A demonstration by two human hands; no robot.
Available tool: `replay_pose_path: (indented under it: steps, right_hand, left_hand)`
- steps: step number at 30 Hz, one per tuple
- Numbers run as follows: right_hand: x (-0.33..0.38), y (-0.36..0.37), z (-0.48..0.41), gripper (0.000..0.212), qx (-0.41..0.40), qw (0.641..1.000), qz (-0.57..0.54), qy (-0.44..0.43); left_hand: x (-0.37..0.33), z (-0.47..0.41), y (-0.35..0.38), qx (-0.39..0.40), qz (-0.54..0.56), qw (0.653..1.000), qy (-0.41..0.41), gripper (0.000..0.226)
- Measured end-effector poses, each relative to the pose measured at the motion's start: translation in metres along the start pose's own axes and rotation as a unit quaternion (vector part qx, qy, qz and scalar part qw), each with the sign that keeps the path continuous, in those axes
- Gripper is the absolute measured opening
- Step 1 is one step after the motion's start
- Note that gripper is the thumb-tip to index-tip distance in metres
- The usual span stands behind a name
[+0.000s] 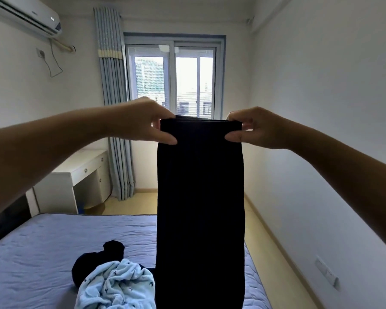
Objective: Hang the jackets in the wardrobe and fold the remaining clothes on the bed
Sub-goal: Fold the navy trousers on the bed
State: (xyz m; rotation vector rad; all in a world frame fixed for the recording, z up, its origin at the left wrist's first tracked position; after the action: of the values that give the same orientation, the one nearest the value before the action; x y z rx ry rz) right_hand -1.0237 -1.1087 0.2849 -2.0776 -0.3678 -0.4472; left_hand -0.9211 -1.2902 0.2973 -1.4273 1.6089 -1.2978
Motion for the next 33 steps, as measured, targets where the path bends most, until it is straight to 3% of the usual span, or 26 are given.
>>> replay_pose_path:
  steps: [2, 6, 11, 16, 18, 20, 23, 27, 29, 31, 33]
  right_hand:
    - [-0.002, -0.003, -0.004, 0.017, -0.028, 0.999, -0.034, 0.007]
    - [-0.006, -0.012, -0.005, 0.028, -0.119, 0.988, -0.094, 0.0]
    - [-0.02, -0.012, -0.004, 0.029, -0.154, 0.971, -0.181, 0.032]
    - [-0.036, -0.001, -0.003, 0.016, -0.16, 0.916, -0.361, 0.067]
    - [-0.041, 0.009, -0.003, 0.014, -0.133, 0.889, -0.427, 0.098]
    - [-0.045, 0.017, -0.003, 0.034, -0.082, 0.885, -0.432, 0.152]
    - [-0.043, 0.022, -0.004, 0.039, 0.048, 0.902, -0.381, 0.199]
    - [-0.038, 0.019, -0.01, 0.025, 0.16, 0.902, -0.327, 0.231]
    - [-0.036, 0.025, -0.013, 0.034, 0.222, 0.904, -0.277, 0.24]
    - [-0.037, 0.031, -0.015, 0.04, 0.256, 0.91, -0.215, 0.248]
    - [-0.036, 0.033, -0.017, 0.028, 0.254, 0.931, -0.137, 0.225]
  left_hand:
    - [0.001, -0.005, -0.002, -0.047, 0.019, 0.999, -0.018, 0.022]
    - [0.004, -0.005, -0.004, -0.159, 0.162, 0.973, -0.047, 0.014]
    - [0.003, -0.009, 0.0, -0.189, 0.189, 0.963, -0.048, 0.016]
    - [0.006, -0.011, -0.004, -0.221, 0.183, 0.957, -0.054, 0.02]
    - [0.007, -0.01, -0.003, -0.222, 0.188, 0.955, -0.052, 0.019]
    - [0.007, -0.009, -0.002, -0.212, 0.19, 0.957, -0.047, 0.018]
    - [0.006, -0.008, 0.001, -0.167, 0.184, 0.968, -0.032, 0.018]
    - [0.003, -0.006, 0.003, -0.103, 0.171, 0.98, -0.016, 0.016]
    - [0.0, -0.007, 0.002, -0.088, 0.15, 0.985, -0.005, 0.015]
    - [-0.001, -0.008, 0.003, -0.065, 0.128, 0.99, -0.004, 0.015]
    - [-0.001, -0.008, 0.007, -0.036, 0.101, 0.994, -0.01, 0.019]
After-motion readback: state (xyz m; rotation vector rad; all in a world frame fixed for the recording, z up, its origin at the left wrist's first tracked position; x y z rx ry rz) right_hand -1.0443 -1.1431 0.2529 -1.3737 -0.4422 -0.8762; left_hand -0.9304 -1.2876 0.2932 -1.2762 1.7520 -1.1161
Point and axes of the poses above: each hand's wrist, its own z-axis away from the middle knuckle, its own y-axis out of the palm, x = y × z, the point moved 6 cm from there along -z, towards the middle knuckle, and after that the axes turned 13 degrees about -z, right-handed, at the moved point
